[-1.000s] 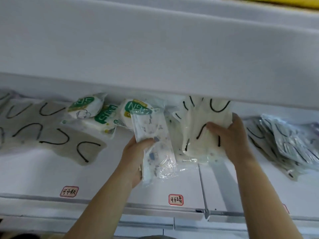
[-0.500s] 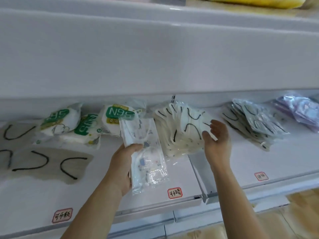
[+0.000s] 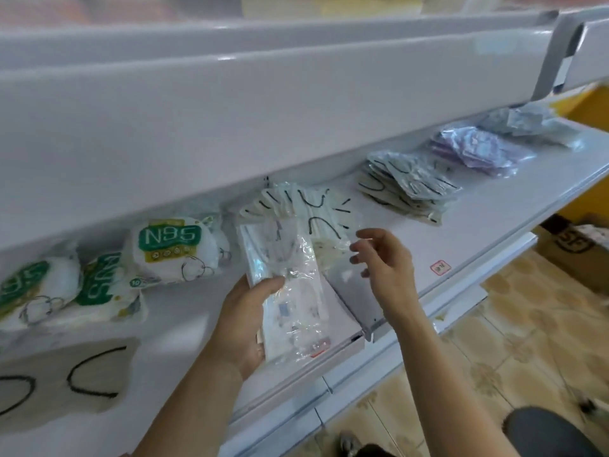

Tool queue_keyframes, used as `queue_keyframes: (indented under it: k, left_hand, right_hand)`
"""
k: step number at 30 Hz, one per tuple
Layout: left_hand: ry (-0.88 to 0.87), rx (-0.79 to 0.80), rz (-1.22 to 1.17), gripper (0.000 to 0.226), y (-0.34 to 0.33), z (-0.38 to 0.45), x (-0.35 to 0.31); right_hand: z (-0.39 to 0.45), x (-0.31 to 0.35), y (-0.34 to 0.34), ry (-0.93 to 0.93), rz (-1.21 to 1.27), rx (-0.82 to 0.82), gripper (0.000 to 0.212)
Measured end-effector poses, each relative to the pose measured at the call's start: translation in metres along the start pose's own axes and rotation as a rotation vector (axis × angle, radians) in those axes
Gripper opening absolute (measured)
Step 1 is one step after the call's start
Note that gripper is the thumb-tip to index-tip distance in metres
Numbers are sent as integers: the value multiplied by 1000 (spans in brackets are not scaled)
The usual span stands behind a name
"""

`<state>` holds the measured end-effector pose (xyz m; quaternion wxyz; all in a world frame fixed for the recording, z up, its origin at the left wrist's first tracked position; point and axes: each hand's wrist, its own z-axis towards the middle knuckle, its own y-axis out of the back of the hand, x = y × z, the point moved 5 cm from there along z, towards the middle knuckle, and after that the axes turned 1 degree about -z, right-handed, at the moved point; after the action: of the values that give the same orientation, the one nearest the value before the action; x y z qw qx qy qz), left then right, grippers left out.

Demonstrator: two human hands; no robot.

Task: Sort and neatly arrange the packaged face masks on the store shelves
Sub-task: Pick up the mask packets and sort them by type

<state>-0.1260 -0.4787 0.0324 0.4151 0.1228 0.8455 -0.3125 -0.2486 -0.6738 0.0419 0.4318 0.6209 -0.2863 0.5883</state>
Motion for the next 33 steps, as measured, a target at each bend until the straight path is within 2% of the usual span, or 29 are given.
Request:
queue_keyframes:
  k: [3, 6, 8, 11, 13, 16, 18, 21, 23, 27, 29, 33]
  left_hand:
    - [-72, 113, 52, 30, -51, 4, 11]
    - [-134, 122, 94, 25, -108, 15, 29]
    - [-147, 115, 93, 24, -157, 26, 48]
    - [-68, 155, 47, 16, -243, 41, 88]
    - [-26, 191, 77, 19, -299, 46, 115]
    - [-90, 255, 228, 24, -375, 55, 145]
    - [-138, 277, 300, 27, -418, 63, 160]
    - [-173, 294, 341, 30, -470, 74, 181]
    - [-178, 299, 343, 29, -501, 87, 194]
    - [-72, 285, 292, 22, -557, 131, 222]
    - [-34, 327, 306, 24, -587, 158, 229]
    - [-67, 412, 406, 24, -647, 223, 221]
  right_hand:
    - [-27, 6, 13, -13, 183, 261, 21]
    - [-31, 4, 50, 17, 169, 397, 24]
    - [-17, -7, 92, 19, 108, 327, 24]
    - [10, -33, 177, -26, 98, 103, 17]
    - [26, -49, 239, -68, 116, -32, 13]
    - [51, -59, 325, -87, 143, -163, 7]
    - [65, -66, 369, -120, 181, -225, 12]
    - [83, -78, 415, -169, 297, -275, 30]
    - [98, -88, 437, -190, 341, -304, 35]
    - [140, -106, 480, -201, 384, -397, 29]
    - [171, -115, 501, -197, 379, -431, 27]
    - [255, -126, 540, -163, 382, -454, 27]
